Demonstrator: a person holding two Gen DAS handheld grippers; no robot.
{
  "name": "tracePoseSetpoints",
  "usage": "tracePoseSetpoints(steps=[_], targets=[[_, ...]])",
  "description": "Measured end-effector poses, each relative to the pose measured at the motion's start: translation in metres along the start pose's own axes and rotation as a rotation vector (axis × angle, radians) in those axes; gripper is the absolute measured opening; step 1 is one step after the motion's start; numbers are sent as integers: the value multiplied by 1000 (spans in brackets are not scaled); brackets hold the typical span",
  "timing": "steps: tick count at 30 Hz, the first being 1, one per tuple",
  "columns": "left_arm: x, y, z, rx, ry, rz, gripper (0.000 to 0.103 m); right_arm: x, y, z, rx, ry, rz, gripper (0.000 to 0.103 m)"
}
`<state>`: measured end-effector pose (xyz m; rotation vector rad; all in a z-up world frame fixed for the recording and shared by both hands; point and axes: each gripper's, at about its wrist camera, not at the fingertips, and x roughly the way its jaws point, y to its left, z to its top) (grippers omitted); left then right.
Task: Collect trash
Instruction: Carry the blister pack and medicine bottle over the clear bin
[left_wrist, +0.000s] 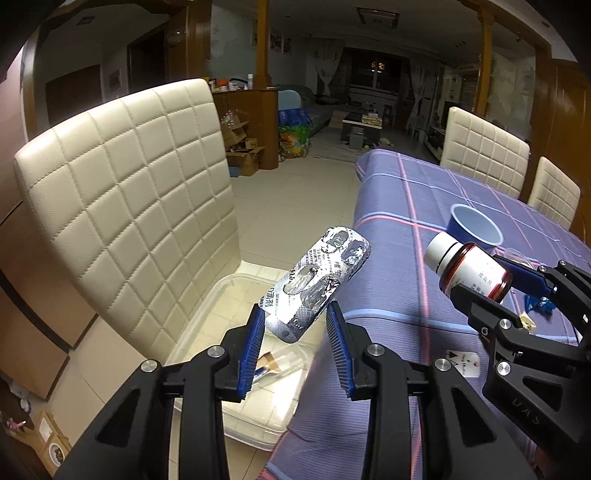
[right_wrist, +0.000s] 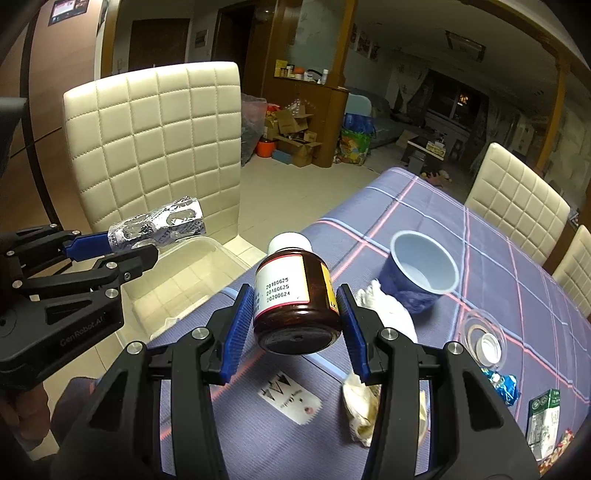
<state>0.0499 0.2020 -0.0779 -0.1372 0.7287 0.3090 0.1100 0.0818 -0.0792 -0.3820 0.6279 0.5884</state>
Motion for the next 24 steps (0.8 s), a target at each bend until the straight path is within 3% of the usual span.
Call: tracePoseSetpoints(steps=[24], targets=[[3,42,-5,-71,2,81,34,14,46,28,-77,-26,41,46]])
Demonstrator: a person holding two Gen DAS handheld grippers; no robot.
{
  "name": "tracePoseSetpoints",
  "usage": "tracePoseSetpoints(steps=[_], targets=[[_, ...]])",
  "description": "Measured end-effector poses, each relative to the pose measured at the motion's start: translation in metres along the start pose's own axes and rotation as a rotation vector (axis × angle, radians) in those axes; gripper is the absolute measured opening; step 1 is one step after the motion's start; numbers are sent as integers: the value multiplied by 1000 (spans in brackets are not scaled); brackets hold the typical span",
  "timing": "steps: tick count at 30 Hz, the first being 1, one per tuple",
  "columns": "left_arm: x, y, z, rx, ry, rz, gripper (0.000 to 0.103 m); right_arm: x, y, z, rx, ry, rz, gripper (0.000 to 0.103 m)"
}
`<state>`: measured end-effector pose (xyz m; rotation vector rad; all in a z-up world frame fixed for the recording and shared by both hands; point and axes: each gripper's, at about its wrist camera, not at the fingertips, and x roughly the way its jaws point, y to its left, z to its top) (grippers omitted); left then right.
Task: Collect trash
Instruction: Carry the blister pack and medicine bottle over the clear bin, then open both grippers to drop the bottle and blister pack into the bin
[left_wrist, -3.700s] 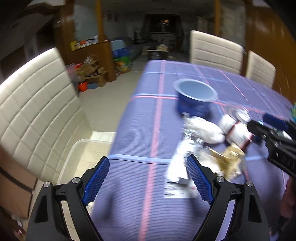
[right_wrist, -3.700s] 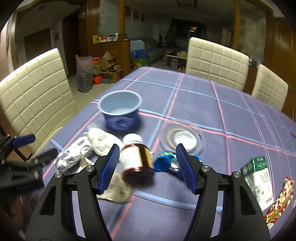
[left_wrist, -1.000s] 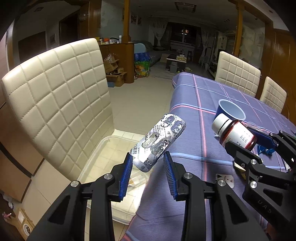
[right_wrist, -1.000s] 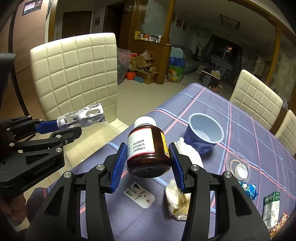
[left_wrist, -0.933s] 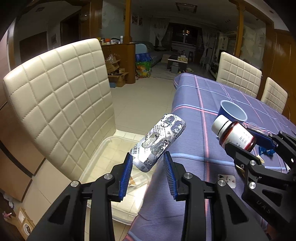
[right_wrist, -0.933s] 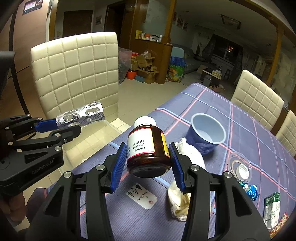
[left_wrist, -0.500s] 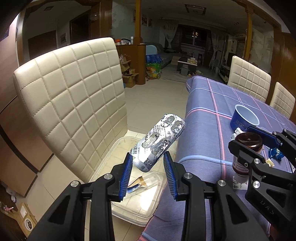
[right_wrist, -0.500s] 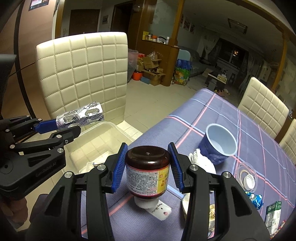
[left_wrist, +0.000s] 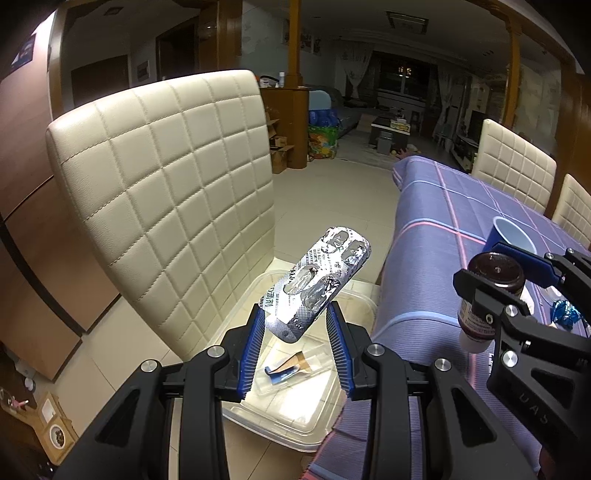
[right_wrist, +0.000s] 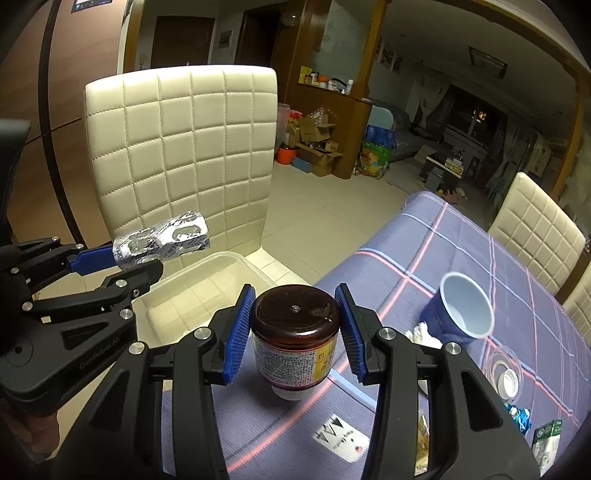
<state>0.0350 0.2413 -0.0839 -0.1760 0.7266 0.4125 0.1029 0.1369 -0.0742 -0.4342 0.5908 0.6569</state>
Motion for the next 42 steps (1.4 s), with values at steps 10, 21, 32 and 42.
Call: tracePoseSetpoints(steps=[10,21,32,42], targets=[[6,18,-2,-19,5,39,34,18,19,7,-39,22,1,46],[12,34,-5,-46,21,60,34,34,24,15,-51,37,-19,46],[13,32,-5,-39,24,59,34,30,23,17,-61,7,-59,59],[17,26,-6,-34,37,50,35,27,24,12,-68,8,-62,59]])
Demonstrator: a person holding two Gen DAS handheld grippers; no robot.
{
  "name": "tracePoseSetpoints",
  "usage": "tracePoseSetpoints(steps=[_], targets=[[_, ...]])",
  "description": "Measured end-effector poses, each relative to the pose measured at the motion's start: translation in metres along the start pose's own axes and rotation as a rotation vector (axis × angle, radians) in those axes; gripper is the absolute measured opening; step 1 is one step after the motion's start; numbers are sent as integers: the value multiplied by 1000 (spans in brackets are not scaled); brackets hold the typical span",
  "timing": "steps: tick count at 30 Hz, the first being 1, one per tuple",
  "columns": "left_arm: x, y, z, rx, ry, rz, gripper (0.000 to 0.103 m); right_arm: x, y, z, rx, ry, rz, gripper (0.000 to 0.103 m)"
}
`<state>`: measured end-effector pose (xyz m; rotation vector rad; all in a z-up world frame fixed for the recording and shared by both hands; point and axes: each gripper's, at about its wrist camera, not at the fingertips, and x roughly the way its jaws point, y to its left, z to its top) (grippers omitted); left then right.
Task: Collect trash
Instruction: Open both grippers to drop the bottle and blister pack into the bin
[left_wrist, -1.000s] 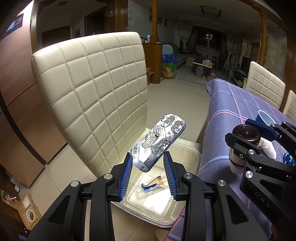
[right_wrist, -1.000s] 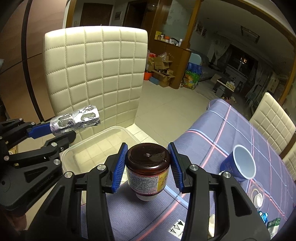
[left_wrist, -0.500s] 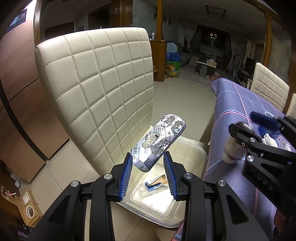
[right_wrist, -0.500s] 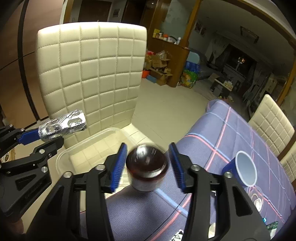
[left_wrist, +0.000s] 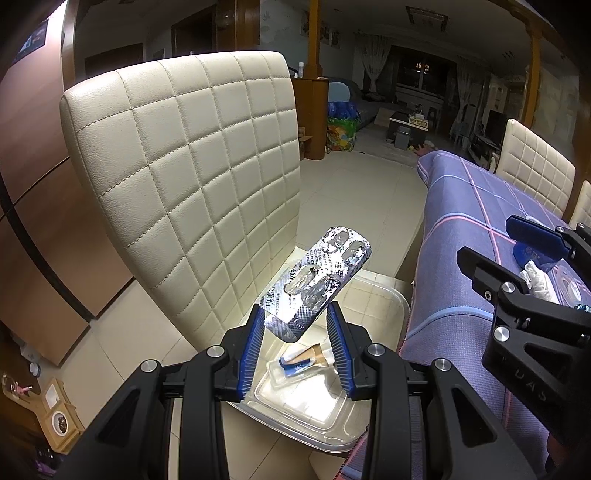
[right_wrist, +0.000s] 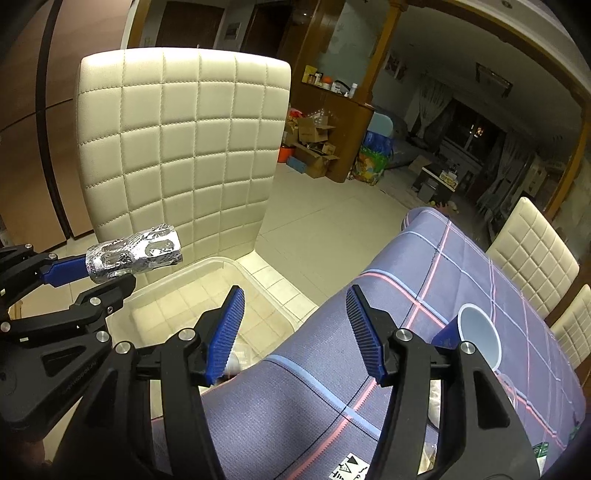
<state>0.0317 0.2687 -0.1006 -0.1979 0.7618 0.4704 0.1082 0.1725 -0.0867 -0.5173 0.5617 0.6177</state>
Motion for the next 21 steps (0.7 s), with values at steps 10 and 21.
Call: tracePoseSetpoints(steps=[10,21], targets=[[3,-6,2,6,4,-5,35,3,-11,-9,30,18,-5,60],[12,-14,8,11,-18,6,36,6,-21,-15,47,27,-12,60]])
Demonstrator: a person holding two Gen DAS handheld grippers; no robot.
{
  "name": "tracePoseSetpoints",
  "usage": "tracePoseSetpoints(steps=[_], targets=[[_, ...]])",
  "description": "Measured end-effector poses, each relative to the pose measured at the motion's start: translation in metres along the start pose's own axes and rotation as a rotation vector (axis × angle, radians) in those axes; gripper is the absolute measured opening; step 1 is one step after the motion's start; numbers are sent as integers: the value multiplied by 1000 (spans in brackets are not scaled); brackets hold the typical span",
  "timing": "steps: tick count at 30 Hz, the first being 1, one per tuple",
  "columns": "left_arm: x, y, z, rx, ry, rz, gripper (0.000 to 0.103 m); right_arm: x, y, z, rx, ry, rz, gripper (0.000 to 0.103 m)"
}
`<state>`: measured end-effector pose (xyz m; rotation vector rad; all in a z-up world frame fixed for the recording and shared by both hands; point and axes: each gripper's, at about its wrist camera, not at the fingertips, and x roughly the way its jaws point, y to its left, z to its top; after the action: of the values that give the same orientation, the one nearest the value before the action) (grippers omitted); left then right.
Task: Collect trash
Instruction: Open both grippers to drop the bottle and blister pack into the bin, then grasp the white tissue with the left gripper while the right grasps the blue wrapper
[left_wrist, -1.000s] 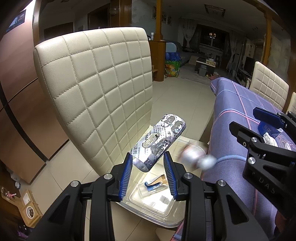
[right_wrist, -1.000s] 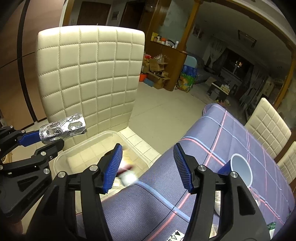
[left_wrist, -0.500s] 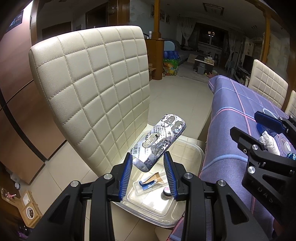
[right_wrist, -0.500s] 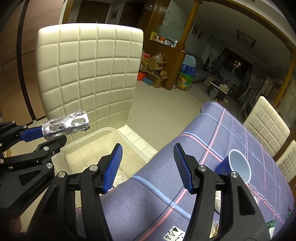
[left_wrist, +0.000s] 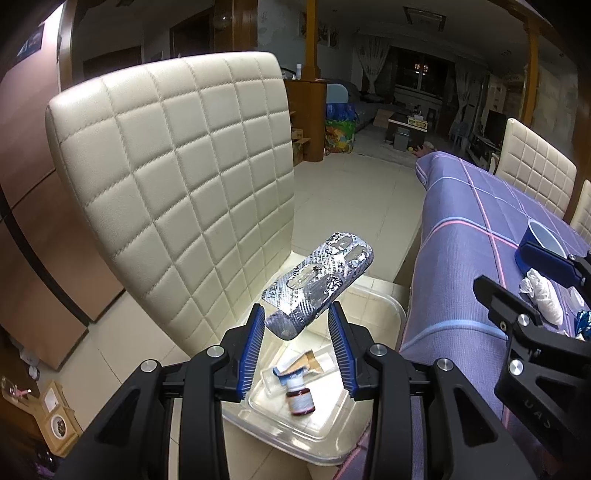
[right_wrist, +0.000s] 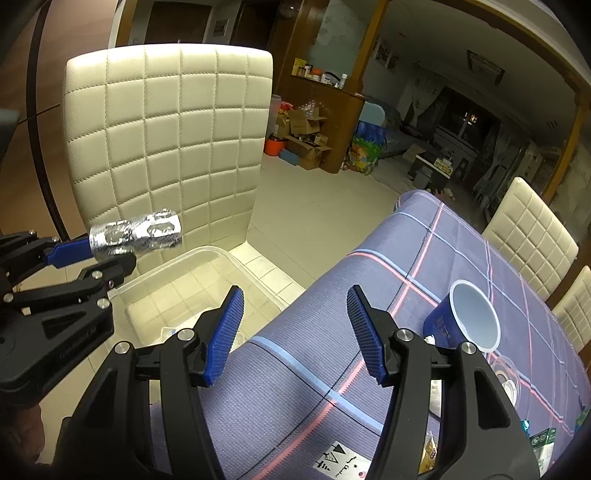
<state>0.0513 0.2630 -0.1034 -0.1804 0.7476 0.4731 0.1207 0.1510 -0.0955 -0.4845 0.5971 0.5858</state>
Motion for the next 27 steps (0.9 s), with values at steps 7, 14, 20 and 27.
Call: tracePoseSetpoints(steps=[7,14,20,27], targets=[[13,-11,12,19,5,-4,37,2,-7,-1,21,1,-7,60],[19,-6,17,-48,11,4,84,1,-14,-2,36,-3,-13,60],[21,-9,14,-46,48,-11,85,-5,-25,-8,54,-3,-29,60],[9,-40,16,23,39,-48,85,-21,-68,-25,123,-6,-79,60]])
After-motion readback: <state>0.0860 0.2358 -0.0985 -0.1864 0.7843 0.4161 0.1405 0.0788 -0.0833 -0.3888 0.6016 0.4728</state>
